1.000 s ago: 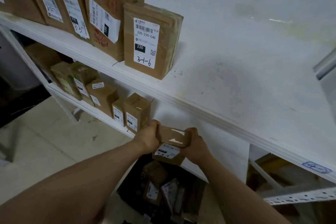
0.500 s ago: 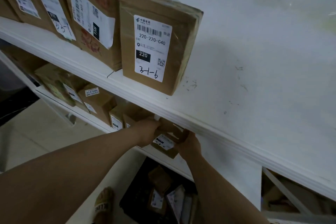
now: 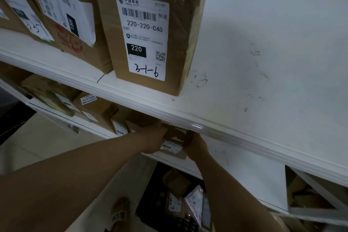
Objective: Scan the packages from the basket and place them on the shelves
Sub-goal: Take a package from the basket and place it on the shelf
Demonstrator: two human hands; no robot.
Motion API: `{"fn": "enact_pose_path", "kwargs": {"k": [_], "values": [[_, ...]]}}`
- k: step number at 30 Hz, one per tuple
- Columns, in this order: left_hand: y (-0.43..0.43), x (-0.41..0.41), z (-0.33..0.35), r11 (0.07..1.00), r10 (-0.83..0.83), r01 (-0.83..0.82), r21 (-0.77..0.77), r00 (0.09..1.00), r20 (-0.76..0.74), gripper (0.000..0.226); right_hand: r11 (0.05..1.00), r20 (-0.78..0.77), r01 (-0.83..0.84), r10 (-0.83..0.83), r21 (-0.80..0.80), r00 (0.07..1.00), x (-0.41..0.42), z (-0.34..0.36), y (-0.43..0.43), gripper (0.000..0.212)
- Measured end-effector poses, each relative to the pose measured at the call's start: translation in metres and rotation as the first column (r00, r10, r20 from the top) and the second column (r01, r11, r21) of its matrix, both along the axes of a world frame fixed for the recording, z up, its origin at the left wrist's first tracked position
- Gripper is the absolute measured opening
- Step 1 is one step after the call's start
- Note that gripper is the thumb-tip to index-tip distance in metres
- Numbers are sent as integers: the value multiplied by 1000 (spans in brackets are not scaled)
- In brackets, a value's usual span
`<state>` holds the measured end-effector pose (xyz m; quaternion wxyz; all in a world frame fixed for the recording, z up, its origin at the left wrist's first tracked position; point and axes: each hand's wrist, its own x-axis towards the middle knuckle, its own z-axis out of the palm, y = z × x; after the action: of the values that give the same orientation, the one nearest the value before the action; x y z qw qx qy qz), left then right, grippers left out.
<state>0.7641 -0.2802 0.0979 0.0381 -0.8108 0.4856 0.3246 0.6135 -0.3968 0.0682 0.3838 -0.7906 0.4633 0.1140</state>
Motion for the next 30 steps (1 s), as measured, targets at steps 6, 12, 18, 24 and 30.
{"fn": "enact_pose_path", "kwargs": {"k": [6,12,18,24,30], "values": [[-3,-13,-5,998,-52,52,42,998,-22,37,995,15,-75,74,62,997,-5,11,-4,47],[6,-14,-5,998,-61,61,34,998,1,47,989,89,-76,65,124,994,-2,5,-2,55],[19,-10,1,998,9,-10,60,1000,19,48,980,79,-39,24,194,997,1,-1,-1,95],[26,-20,13,998,49,-49,44,999,4,47,963,91,84,-111,255,990,-18,9,-7,104],[40,-51,16,994,108,-107,22,993,-50,41,982,75,100,-113,160,991,-77,24,-12,93]]}}
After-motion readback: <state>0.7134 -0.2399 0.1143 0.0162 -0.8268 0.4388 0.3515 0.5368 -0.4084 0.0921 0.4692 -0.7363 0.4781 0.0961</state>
